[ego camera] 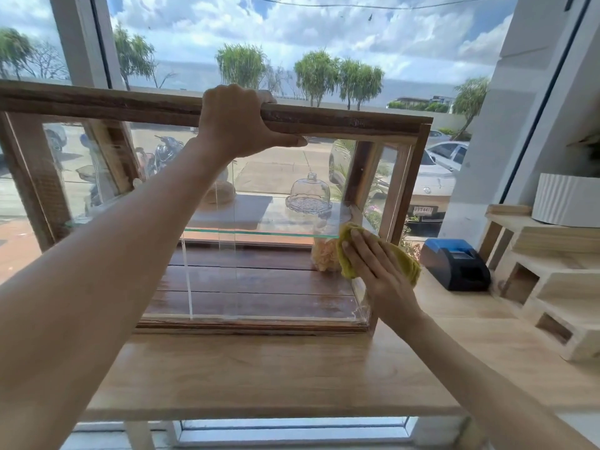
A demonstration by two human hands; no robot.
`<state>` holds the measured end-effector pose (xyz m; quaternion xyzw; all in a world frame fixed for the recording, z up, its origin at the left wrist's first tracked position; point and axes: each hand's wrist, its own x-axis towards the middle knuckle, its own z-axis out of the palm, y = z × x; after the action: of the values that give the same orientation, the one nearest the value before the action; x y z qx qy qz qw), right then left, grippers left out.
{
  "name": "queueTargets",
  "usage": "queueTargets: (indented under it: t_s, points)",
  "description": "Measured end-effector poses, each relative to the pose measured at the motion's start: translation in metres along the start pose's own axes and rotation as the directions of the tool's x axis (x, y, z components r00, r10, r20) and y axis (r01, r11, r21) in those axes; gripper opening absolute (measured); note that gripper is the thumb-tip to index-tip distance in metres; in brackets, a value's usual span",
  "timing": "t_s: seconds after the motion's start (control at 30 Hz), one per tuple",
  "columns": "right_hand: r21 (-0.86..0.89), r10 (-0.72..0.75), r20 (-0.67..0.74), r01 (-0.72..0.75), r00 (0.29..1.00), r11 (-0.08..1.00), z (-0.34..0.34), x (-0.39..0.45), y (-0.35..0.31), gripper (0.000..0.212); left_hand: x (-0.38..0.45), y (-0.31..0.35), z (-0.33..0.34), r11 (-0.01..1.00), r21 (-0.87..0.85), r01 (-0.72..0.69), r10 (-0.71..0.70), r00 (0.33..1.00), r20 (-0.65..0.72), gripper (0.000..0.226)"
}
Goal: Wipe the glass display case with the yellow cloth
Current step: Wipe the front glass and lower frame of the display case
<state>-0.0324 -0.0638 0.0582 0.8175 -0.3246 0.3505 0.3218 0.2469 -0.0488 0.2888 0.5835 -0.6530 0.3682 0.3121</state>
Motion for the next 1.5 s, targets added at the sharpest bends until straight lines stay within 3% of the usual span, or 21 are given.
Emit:
queueTargets:
  t_s: [0.13, 0.33, 0.4, 0.53, 0.63, 0.73, 0.83, 1.0, 1.1, 1.2, 1.4, 1.5]
  points:
    - [-0.037, 0.146, 0.028, -0.145, 0.989, 0.989, 0.025, -0.011, -0.021, 0.073, 0.001, -0.001, 0.001, 1.0, -0.01, 0.001, -0.001, 1.0, -0.005, 0.095]
    - [-0.129, 0.335, 0.181, -0.315, 0.925, 0.94, 0.047, -0.06, -0.07, 0.057, 0.0, -0.001, 0.001, 1.0, -0.017, 0.009, -0.008, 1.0, 0.004, 0.102]
    - [-0.15, 0.414, 0.27, -0.387, 0.869, 0.91, 0.05, -0.072, -0.084, 0.048, 0.001, -0.001, 0.002, 1.0, -0.019, 0.008, -0.008, 1.0, -0.001, 0.104]
    - [-0.258, 0.532, 0.394, -0.466, 0.75, 0.847, 0.044, -0.072, -0.1, 0.062, 0.001, -0.001, 0.002, 1.0, -0.028, 0.011, -0.011, 1.0, -0.002, 0.106]
    - [-0.296, 0.58, 0.489, -0.501, 0.652, 0.813, 0.04, -0.07, -0.103, 0.061, 0.001, -0.001, 0.001, 0.999, -0.033, 0.009, -0.009, 1.0, 0.005, 0.108]
    - [-0.326, 0.651, 0.541, -0.581, 0.532, 0.746, 0.04, -0.067, -0.105, 0.05, 0.001, -0.001, 0.0, 1.0, -0.019, -0.001, 0.001, 1.0, 0.003, 0.109]
    - [-0.348, 0.675, 0.571, -0.607, 0.467, 0.714, 0.031, -0.059, -0.11, 0.047, 0.0, 0.0, 0.0, 1.0, -0.022, -0.004, 0.004, 1.0, 0.007, 0.108]
    - [-0.382, 0.676, 0.588, -0.584, 0.444, 0.716, 0.027, -0.054, -0.119, 0.053, 0.001, -0.001, 0.0, 0.999, -0.041, 0.001, 0.0, 1.0, 0.009, 0.106]
    - [-0.347, 0.711, 0.555, -0.656, 0.433, 0.671, 0.033, -0.058, -0.12, 0.071, 0.001, -0.001, 0.0, 0.999, -0.033, -0.001, 0.001, 1.0, 0.006, 0.105]
    - [-0.245, 0.665, 0.557, -0.666, 0.498, 0.704, 0.035, -0.065, -0.119, 0.083, 0.0, 0.0, 0.0, 1.0, -0.018, 0.002, -0.002, 1.0, 0.008, 0.106]
    - [-0.068, 0.497, 0.567, -0.565, 0.657, 0.823, 0.043, -0.053, -0.151, 0.078, 0.0, 0.0, -0.001, 1.0, -0.009, -0.002, 0.002, 1.0, 0.011, 0.105]
    - [0.051, 0.414, 0.627, -0.565, 0.66, 0.823, 0.037, -0.04, -0.164, 0.071, 0.0, 0.001, -0.002, 1.0, -0.017, 0.004, -0.003, 1.0, 0.019, 0.102]
